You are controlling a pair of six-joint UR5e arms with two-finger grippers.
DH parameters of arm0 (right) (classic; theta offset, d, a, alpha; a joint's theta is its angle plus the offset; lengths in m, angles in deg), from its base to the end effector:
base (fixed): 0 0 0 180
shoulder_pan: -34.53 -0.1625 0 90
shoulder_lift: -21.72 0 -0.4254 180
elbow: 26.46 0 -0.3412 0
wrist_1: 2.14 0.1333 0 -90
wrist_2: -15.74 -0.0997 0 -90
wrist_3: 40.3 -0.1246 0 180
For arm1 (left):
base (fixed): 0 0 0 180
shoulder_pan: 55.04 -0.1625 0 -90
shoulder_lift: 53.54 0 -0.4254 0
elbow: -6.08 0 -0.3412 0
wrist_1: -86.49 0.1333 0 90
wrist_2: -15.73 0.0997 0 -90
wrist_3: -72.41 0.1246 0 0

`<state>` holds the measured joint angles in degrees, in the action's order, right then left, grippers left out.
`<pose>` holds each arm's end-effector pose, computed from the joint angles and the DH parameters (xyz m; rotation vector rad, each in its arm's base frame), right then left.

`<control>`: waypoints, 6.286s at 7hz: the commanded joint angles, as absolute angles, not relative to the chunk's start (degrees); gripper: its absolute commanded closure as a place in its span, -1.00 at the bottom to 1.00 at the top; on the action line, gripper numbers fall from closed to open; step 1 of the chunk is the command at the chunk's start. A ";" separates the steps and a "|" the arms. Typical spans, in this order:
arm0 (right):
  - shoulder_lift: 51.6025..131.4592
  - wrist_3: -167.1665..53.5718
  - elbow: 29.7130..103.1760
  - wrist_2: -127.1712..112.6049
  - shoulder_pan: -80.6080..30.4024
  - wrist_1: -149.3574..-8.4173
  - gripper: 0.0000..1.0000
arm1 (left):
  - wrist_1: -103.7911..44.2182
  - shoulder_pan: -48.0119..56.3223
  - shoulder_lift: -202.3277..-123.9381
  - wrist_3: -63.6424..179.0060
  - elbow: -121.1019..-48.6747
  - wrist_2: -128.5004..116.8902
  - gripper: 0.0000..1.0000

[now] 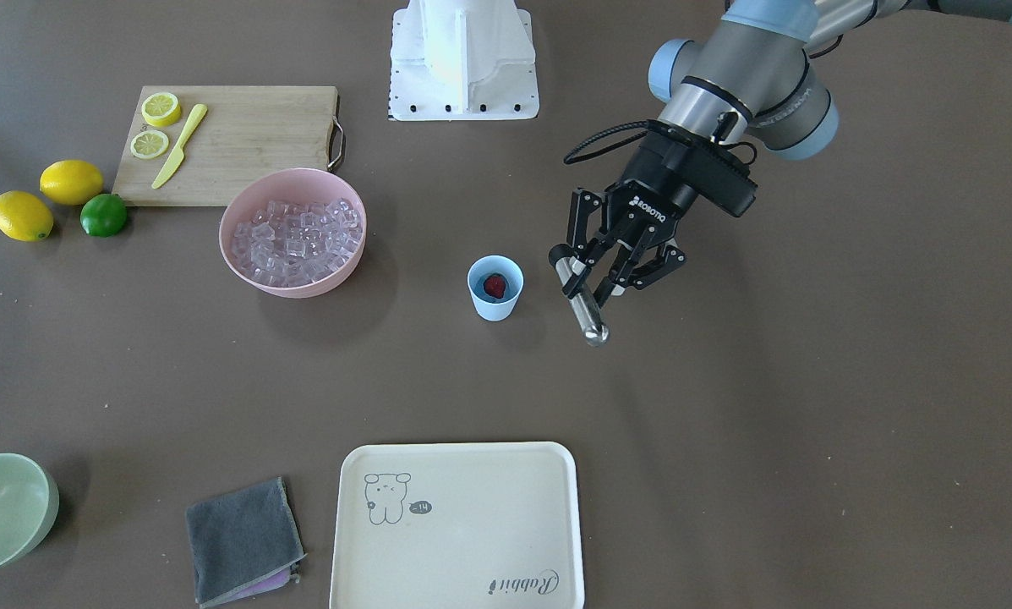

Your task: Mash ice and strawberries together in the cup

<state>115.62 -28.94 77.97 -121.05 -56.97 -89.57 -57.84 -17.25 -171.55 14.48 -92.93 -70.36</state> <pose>0.0535 -0.4217 0.5851 0.3062 -0.7857 -0.2551 0.3826 -0.4761 0.2300 0.9568 1.2772 -0.1321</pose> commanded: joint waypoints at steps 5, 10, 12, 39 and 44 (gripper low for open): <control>115.85 -28.87 77.78 -120.67 -56.88 -89.50 -0.99 | -84.06 -26.21 -173.15 32.33 -84.14 -61.79 1.00; 116.12 -28.87 77.86 -120.67 -56.88 -89.50 -0.99 | -100.57 -26.04 -176.58 32.60 -70.51 -59.26 1.00; 116.91 -28.52 78.39 -120.84 -56.97 -89.50 -0.99 | -100.89 -26.12 -177.46 32.60 -70.21 -59.24 1.00; 119.54 -27.20 78.48 -120.93 -58.28 -89.24 -0.99 | -59.93 14.04 -138.57 23.54 -76.94 -127.01 1.00; 119.37 -27.20 78.39 -120.67 -58.28 -89.33 -0.99 | -61.87 14.22 -134.31 35.49 -68.98 -121.74 1.00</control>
